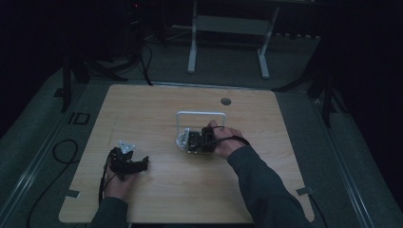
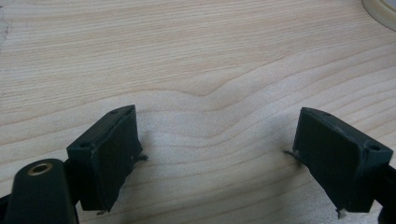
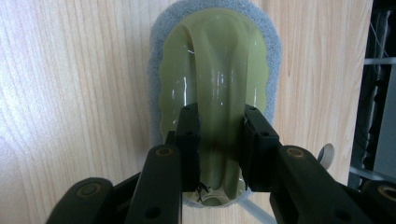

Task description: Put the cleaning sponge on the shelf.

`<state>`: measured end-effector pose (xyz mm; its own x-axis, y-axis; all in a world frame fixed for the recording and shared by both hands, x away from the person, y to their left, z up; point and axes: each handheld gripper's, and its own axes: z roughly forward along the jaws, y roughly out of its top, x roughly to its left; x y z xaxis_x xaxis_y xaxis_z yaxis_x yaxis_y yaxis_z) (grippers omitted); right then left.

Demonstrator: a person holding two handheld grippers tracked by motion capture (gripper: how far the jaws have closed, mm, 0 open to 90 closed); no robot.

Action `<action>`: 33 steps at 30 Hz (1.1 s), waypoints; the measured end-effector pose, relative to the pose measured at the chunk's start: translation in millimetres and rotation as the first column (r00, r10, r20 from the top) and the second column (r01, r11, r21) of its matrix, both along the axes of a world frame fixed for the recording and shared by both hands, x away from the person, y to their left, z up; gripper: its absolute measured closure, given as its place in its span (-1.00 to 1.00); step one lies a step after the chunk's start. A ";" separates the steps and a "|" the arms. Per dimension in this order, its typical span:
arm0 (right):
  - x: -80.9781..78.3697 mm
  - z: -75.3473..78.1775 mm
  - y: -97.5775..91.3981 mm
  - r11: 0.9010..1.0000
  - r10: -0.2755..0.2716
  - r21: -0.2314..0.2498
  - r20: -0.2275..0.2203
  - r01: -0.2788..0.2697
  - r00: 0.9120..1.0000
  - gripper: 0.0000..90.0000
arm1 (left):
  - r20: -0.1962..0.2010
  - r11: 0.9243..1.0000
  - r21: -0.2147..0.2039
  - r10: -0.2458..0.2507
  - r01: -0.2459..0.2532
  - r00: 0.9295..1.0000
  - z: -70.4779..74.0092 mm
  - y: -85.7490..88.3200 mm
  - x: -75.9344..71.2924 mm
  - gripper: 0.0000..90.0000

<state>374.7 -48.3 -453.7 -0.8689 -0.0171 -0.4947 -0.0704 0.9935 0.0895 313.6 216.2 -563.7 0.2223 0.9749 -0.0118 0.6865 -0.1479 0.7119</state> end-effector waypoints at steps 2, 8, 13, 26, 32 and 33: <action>0.3 -0.2 2.0 1.000 0.009 -0.003 0.010 -0.009 1.000 0.59 | 0.000 1.000 0.000 0.000 0.000 1.000 0.0 0.0 0.0 -0.68; 1.1 -5.3 5.7 1.000 0.017 -0.014 0.020 -0.017 1.000 0.59 | 0.000 1.000 0.000 0.000 0.000 1.000 0.0 0.0 0.0 -0.68; 3.8 -7.7 5.8 1.000 0.016 -0.021 0.018 -0.015 1.000 0.59 | 0.000 1.000 0.001 -0.001 0.001 1.000 0.0 0.1 0.0 -0.68; 7.3 -14.0 8.4 1.000 0.007 -0.028 0.038 -0.006 0.999 0.59 | 0.000 1.000 0.000 -0.001 0.001 1.000 0.0 0.1 0.0 -0.68; 8.7 -16.4 11.4 0.999 0.011 -0.030 0.040 -0.010 0.999 0.59 | 0.000 1.000 0.001 -0.001 0.001 1.000 0.0 0.1 0.0 -0.68; 8.8 -17.1 11.9 0.999 0.012 -0.035 0.045 -0.011 0.999 0.59 | 0.000 1.000 0.000 -0.001 0.001 1.000 0.0 0.1 0.0 -0.68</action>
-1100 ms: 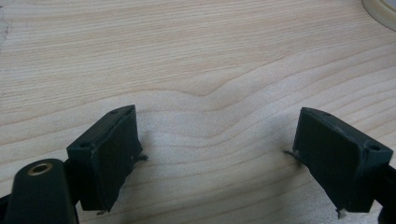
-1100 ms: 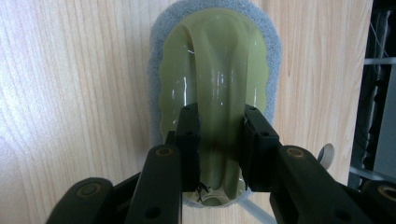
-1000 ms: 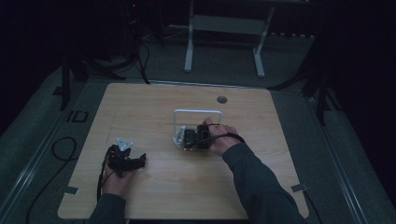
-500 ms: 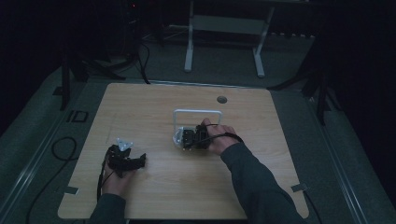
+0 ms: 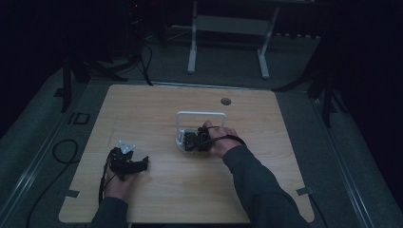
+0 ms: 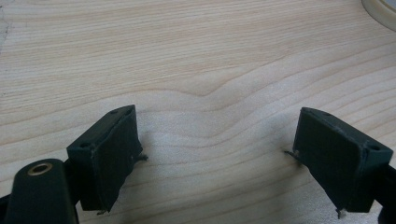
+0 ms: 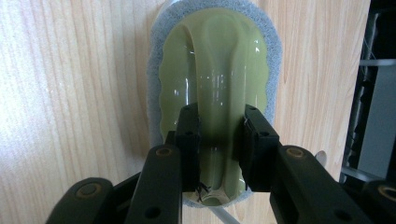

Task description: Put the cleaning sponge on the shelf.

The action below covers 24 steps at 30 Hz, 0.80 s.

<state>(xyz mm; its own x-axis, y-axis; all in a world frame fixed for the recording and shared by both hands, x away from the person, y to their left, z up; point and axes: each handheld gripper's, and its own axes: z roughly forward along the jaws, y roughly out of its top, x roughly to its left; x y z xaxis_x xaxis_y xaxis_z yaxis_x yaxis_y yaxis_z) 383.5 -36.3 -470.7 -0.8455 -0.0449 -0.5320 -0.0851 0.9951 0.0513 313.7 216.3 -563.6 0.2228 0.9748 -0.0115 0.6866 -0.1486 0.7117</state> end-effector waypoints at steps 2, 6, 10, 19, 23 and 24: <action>0.5 -1.4 0.7 1.000 0.002 0.003 0.005 -0.002 1.000 0.59 | 0.000 1.000 0.000 0.000 0.000 1.000 0.0 0.0 0.0 -0.68; 0.6 -2.3 2.3 1.000 0.001 -0.004 0.014 -0.001 1.000 0.59 | 0.000 1.000 0.000 0.000 0.000 1.000 0.0 0.0 0.0 -0.68; 1.8 -2.8 2.2 1.000 -0.006 0.000 0.019 0.006 1.000 0.59 | 0.000 1.000 0.000 0.000 0.000 1.000 0.0 0.0 0.0 -0.68; 4.5 -4.5 2.0 1.000 -0.027 0.009 0.038 0.027 0.999 0.59 | 0.000 1.000 0.000 0.000 0.000 1.000 0.0 0.0 0.0 -0.68; 7.3 -5.2 1.3 0.999 -0.039 0.011 0.046 0.038 0.998 0.59 | 0.000 1.000 0.000 0.000 0.000 1.000 0.0 0.0 0.0 -0.68; 8.2 -5.5 1.0 0.999 -0.044 0.012 0.049 0.043 0.998 0.59 | 0.000 1.000 0.000 0.000 0.000 1.000 0.0 0.0 0.0 -0.68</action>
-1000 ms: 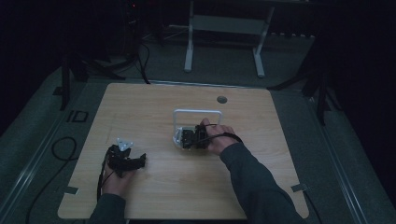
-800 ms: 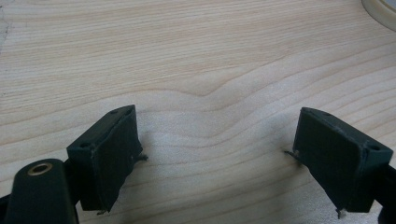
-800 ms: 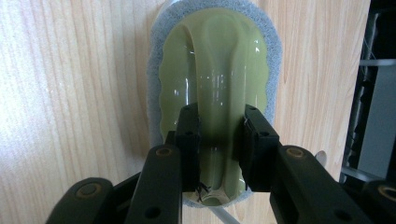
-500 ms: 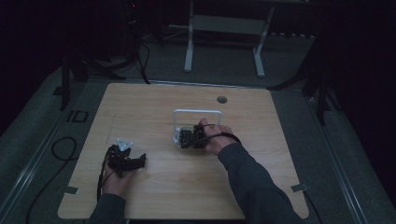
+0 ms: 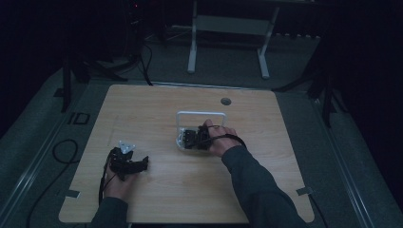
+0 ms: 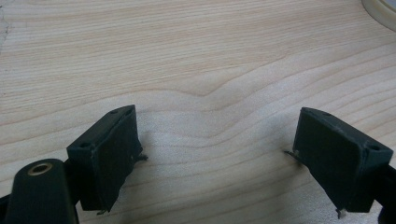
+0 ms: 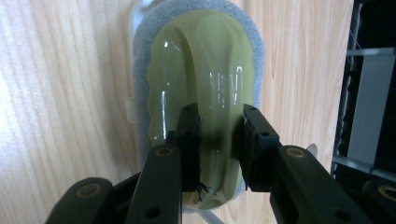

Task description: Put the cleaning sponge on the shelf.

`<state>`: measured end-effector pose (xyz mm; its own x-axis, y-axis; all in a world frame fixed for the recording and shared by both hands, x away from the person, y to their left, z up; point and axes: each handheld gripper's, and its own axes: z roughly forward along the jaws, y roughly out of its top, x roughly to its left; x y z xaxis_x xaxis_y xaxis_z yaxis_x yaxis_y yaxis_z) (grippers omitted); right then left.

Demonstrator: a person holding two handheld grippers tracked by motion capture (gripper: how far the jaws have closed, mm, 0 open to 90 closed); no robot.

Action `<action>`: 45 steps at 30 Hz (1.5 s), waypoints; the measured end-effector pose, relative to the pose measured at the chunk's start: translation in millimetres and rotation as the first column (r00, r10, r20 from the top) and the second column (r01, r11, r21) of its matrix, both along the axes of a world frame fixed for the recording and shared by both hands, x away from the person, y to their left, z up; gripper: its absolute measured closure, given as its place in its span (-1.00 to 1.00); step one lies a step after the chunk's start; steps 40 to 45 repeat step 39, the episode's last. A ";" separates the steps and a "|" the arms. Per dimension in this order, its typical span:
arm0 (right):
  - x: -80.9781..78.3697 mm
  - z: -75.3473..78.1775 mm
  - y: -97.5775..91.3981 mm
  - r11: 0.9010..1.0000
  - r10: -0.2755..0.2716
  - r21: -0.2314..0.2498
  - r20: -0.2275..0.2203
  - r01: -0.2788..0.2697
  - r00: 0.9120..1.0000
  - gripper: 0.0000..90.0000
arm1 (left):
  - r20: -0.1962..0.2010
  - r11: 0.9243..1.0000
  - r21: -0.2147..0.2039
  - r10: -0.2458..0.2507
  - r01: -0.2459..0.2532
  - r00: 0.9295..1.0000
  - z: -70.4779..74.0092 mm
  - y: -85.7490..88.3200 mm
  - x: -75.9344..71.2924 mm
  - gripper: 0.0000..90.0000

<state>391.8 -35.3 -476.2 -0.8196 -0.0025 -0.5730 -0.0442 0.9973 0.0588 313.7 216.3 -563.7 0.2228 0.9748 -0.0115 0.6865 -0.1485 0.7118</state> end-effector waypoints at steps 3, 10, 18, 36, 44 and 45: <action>2.3 -1.1 -0.8 1.000 -0.017 0.007 0.006 0.017 1.000 0.59 | 0.000 1.000 0.000 0.000 0.000 1.000 0.0 0.0 0.0 -0.68; 4.5 -1.9 -2.6 0.999 -0.033 0.013 0.025 0.033 0.999 0.49 | 0.000 1.000 0.001 0.000 0.000 1.000 0.0 0.1 0.0 -0.68; 2.5 6.3 -7.4 0.998 -0.036 0.056 0.035 0.034 0.999 0.33 | 0.000 1.000 0.000 0.000 0.000 1.000 0.0 0.0 0.0 -0.68; -23.5 25.3 -26.5 0.975 -0.038 0.219 -0.044 0.046 0.998 0.24 | 0.000 1.000 -0.001 0.000 0.000 1.000 0.0 -0.1 0.0 -0.68; -28.9 26.2 -30.2 0.972 -0.041 0.228 -0.050 0.051 0.998 0.22 | -0.001 1.000 0.000 0.000 0.000 1.000 0.1 0.0 0.0 -0.68; -28.9 26.2 -30.2 0.972 -0.041 0.228 -0.050 0.051 0.998 0.22 | -0.001 1.000 0.000 0.000 0.000 1.000 0.1 0.0 0.0 -0.68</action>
